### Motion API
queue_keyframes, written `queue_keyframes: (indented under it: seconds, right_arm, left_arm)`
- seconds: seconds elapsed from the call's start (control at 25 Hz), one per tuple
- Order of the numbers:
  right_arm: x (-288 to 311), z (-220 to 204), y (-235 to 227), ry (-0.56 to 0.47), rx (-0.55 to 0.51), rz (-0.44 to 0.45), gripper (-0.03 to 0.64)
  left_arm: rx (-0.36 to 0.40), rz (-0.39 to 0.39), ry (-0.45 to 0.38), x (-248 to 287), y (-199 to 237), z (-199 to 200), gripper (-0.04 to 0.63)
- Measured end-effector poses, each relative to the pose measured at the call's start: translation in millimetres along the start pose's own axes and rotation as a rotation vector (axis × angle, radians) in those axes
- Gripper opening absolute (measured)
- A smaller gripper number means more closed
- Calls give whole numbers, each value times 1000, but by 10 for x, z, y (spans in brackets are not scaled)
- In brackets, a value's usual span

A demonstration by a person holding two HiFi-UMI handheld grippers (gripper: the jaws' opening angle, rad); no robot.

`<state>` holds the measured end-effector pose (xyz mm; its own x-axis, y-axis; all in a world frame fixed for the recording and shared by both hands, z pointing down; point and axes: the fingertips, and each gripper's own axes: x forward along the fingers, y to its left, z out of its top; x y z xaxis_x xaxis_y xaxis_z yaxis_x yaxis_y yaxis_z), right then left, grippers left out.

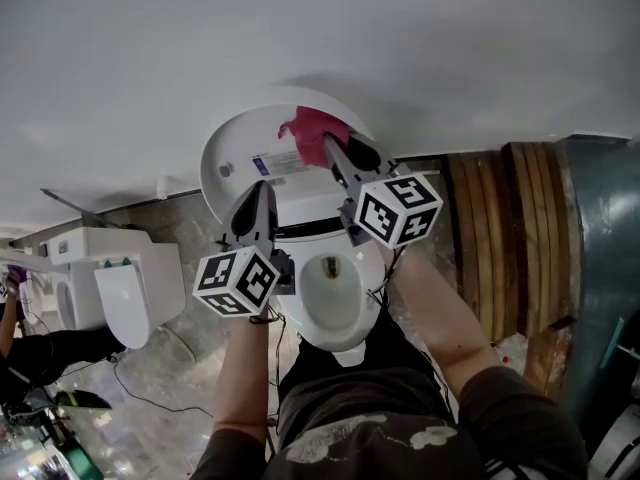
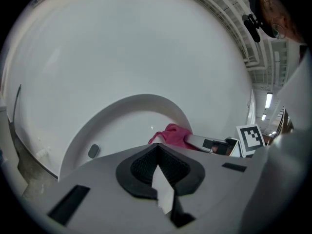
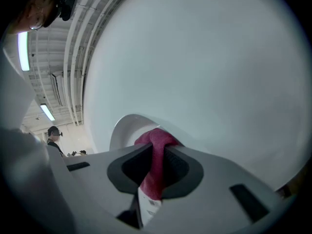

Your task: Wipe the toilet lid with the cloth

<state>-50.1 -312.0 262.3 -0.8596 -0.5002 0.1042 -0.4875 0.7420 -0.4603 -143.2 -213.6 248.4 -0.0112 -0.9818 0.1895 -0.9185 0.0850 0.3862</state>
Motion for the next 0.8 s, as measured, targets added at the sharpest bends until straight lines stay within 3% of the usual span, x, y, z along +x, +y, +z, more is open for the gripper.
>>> queue_keyframes:
  seconds: [0.2,0.36,0.48,0.64,0.8]
  right_arm:
    - [-244,-133,-280,0,-1,-124,49]
    - [-307,-212,-80,-27,-9,-181,49]
    - [-169,-378,319,-24,-39,-167,49]
    - [184,-711,924,9,-72,-99,49]
    - [555,-950,1308,42,-100,-36,49]
  left_arm:
    - [-36,-37,17,-27,91,-174,6]
    - [-26,-67,1,-283,368,-80,6]
    - [-5,-71,-10,-545,718,10,6]
    - [89,-64,-12,-837,1072,87,6]
    - [38,-116,-20,-900,1116,102,6]
